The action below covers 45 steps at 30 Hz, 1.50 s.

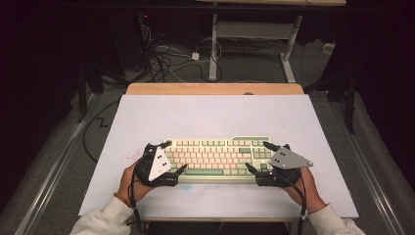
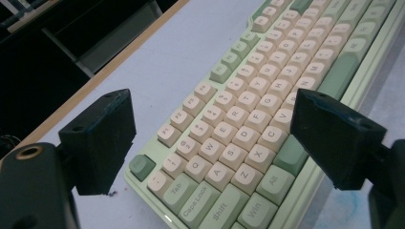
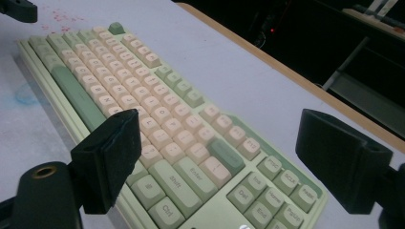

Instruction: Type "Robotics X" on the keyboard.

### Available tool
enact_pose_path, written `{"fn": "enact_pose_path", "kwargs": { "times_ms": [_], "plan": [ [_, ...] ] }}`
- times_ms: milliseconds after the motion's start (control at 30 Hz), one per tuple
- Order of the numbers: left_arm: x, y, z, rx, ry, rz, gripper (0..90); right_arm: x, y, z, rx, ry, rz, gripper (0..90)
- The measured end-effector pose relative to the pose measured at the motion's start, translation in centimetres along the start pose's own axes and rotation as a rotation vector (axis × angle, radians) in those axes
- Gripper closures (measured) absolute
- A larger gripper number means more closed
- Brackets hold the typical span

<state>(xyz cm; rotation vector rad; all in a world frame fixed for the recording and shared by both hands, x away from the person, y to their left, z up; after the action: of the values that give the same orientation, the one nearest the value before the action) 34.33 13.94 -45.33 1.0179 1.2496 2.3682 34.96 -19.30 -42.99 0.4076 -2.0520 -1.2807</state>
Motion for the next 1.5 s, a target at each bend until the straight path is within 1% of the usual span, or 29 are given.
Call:
{"fn": "enact_pose_path", "kwargs": {
  "times_ms": [100,167,233,300,433,467,567,633,700,867,933,967,1067,1100,1200,1367,1433,1500],
  "plan": [
    [0.3,-0.2,-0.1,-0.014,0.004,-0.001,14.8,0.5,-0.3,-0.4,-0.005,-0.013,0.001,16.3],
    [0.6,-0.3,0.0,-0.013,0.004,-0.01,14.8,0.9,-0.6,-0.6,-0.009,-0.028,0.002,16.3],
    [0.8,-0.6,0.1,-0.013,0.013,-0.012,14.8,1.3,-0.8,-1.0,-0.013,-0.045,-0.001,16.2],
    [1.1,-0.8,0.3,-0.005,0.021,-0.016,14.8,1.8,-1.1,-1.4,-0.017,-0.058,-0.008,16.2],
    [1.6,-1.6,0.7,0.005,0.035,-0.007,14.7,2.7,-1.7,-2.0,-0.022,-0.08,-0.017,16.2],
    [1.7,-1.9,0.7,0.01,0.03,-0.004,14.7,2.9,-1.9,-2.2,-0.023,-0.085,-0.016,16.2],
    [1.9,-2.5,0.9,0.014,0.036,0.007,14.7,3.4,-2.5,-2.7,-0.026,-0.105,-0.012,16.2],
    [2.1,-2.9,0.9,0.017,0.043,0.015,14.6,3.8,-2.9,-3.0,-0.035,-0.111,-0.01,16.2],
    [2.2,-3.2,1.0,0.026,0.042,0.015,14.6,4.0,-3.4,-3.2,-0.039,-0.125,-0.004,16.2],
    [2.6,-4.2,1.0,0.038,0.046,0.028,14.6,4.6,-4.6,-3.8,-0.048,-0.143,0.019,16.0],
    [2.8,-4.6,1.0,0.041,0.047,0.038,14.6,4.9,-5.1,-3.9,-0.064,-0.157,0.023,15.9],
    [2.9,-4.9,1.0,0.044,0.047,0.043,14.6,5.0,-5.3,-4.0,-0.064,-0.161,0.027,15.9],
    [3.1,-5.4,1.0,0.049,0.05,0.06,14.6,5.4,-5.8,-4.0,-0.074,-0.165,0.024,15.8],
    [3.2,-5.5,0.9,0.054,0.05,0.062,14.6,5.4,-6.0,-4.0,-0.081,-0.165,0.029,15.7],
    [3.3,-5.6,0.8,0.051,0.046,0.06,14.6,5.4,-6.2,-3.9,-0.088,-0.164,0.035,15.7],
    [3.4,-5.6,0.6,0.046,0.042,0.057,14.6,5.5,-6.0,-3.7,-0.07,-0.164,0.028,15.7],
    [3.4,-5.7,0.5,0.051,0.037,0.056,14.6,5.6,-5.8,-3.6,-0.069,-0.162,0.022,15.7],
    [3.4,-5.7,0.3,0.043,0.034,0.059,14.5,5.7,-5.6,-3.4,-0.064,-0.165,0.016,15.7]
  ]
}}
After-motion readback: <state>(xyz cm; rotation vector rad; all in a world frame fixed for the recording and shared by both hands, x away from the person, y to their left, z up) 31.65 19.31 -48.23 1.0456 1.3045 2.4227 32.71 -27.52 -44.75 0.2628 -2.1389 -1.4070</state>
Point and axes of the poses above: each handheld gripper's, and its own axes: x roughly backward along the jaws, y roughly out of its top, z roughly to its left, the point moved 4 cm from there along -x, roughly forward along the jaws, and after that the axes turned 2 degrees about -z, right-handed, at the moved point
